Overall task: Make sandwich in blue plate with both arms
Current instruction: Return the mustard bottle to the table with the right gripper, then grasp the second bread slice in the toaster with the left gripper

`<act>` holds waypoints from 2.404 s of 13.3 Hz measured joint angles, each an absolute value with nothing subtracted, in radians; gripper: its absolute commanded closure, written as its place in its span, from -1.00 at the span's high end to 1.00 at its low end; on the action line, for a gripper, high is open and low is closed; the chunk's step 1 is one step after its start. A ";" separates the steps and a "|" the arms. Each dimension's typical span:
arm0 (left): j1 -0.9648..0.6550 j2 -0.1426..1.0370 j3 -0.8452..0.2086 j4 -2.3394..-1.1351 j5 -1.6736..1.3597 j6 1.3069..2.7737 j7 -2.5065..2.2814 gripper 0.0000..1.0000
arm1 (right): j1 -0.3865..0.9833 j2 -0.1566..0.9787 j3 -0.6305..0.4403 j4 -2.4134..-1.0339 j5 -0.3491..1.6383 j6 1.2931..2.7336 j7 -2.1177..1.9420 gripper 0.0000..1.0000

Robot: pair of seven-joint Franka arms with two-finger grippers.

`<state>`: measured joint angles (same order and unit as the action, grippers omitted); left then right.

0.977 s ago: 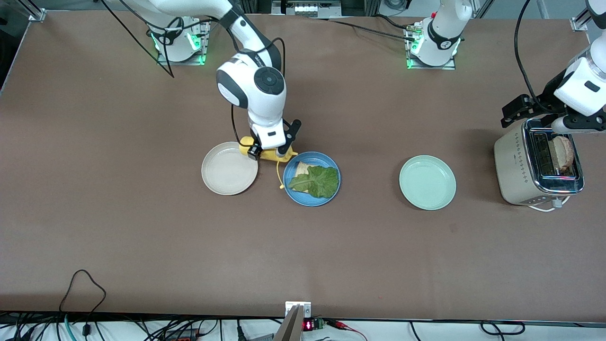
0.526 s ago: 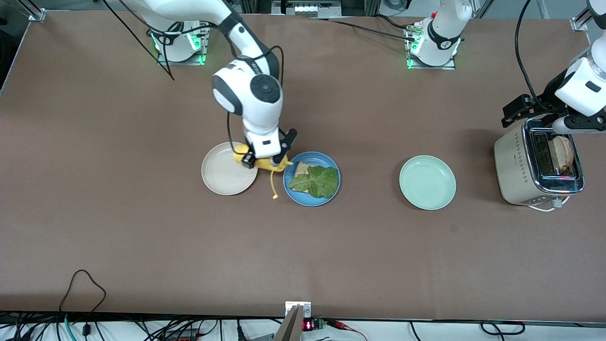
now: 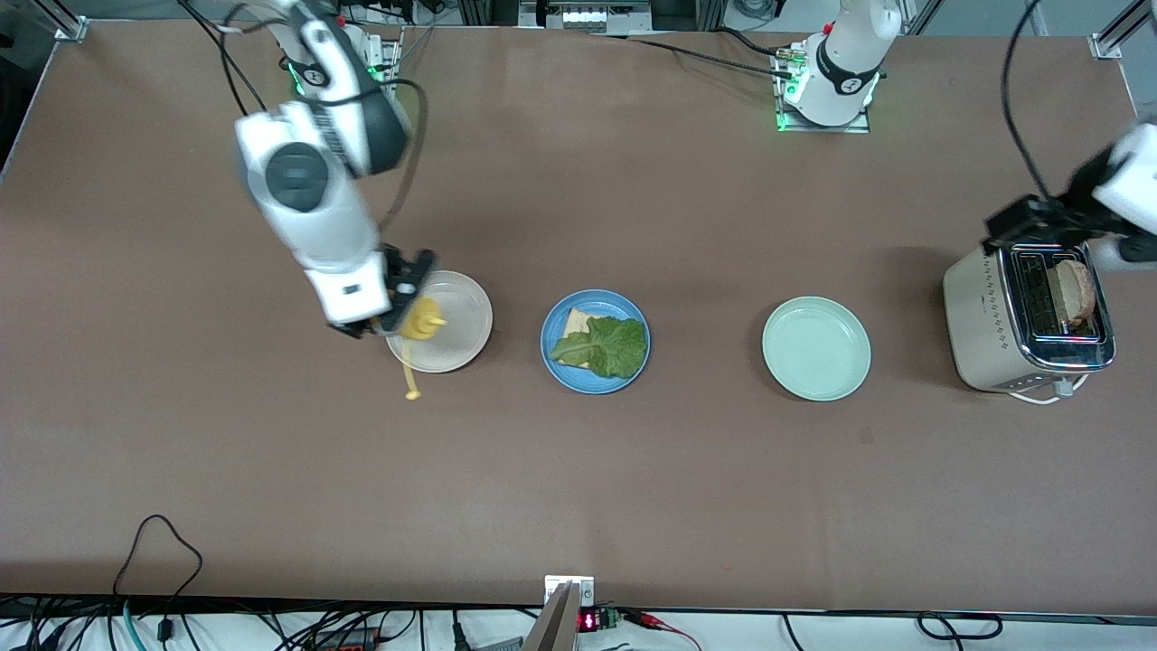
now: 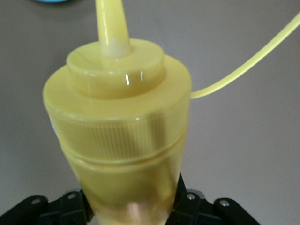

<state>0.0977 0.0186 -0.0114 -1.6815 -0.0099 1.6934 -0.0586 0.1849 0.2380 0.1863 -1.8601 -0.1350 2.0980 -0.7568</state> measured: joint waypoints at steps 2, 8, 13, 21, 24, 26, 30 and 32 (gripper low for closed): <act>0.196 0.094 -0.004 -1.665 -0.009 1.694 -0.050 1.00 | 0.087 0.196 0.190 -1.896 -0.046 2.098 -0.933 -1.00; 0.360 0.282 0.001 -1.633 -0.005 1.697 0.182 1.00 | -0.212 0.145 0.191 -2.037 0.298 2.112 -1.529 -1.00; 0.391 0.354 -0.002 -1.621 0.097 1.698 0.260 1.00 | -0.424 0.189 0.192 -2.112 0.538 2.114 -1.997 -1.00; 0.403 0.417 -0.003 -1.618 0.114 1.698 0.272 -0.34 | -0.606 0.439 0.193 -2.114 0.718 2.114 -2.400 -1.00; 0.407 0.423 -0.002 -1.616 0.114 1.699 0.273 -0.99 | -0.626 0.457 0.194 -2.104 0.734 2.109 -2.413 0.87; 0.416 0.423 -0.002 -1.613 0.114 1.698 0.284 -0.99 | -0.634 0.457 0.194 -2.103 0.734 2.109 -2.413 1.00; 0.421 0.422 -0.002 -1.594 0.114 1.690 0.354 -0.99 | -0.640 0.457 0.195 -2.091 0.737 2.109 -2.413 1.00; 0.421 0.414 -0.005 -1.518 0.114 1.596 0.373 -0.99 | -0.645 0.457 0.194 -2.087 0.737 2.109 -2.413 1.00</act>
<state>0.4208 0.4140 -0.0051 -1.5181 0.1144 1.5958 0.3727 -0.6454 0.4566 0.1945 -2.0873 0.7370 2.1086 -2.4134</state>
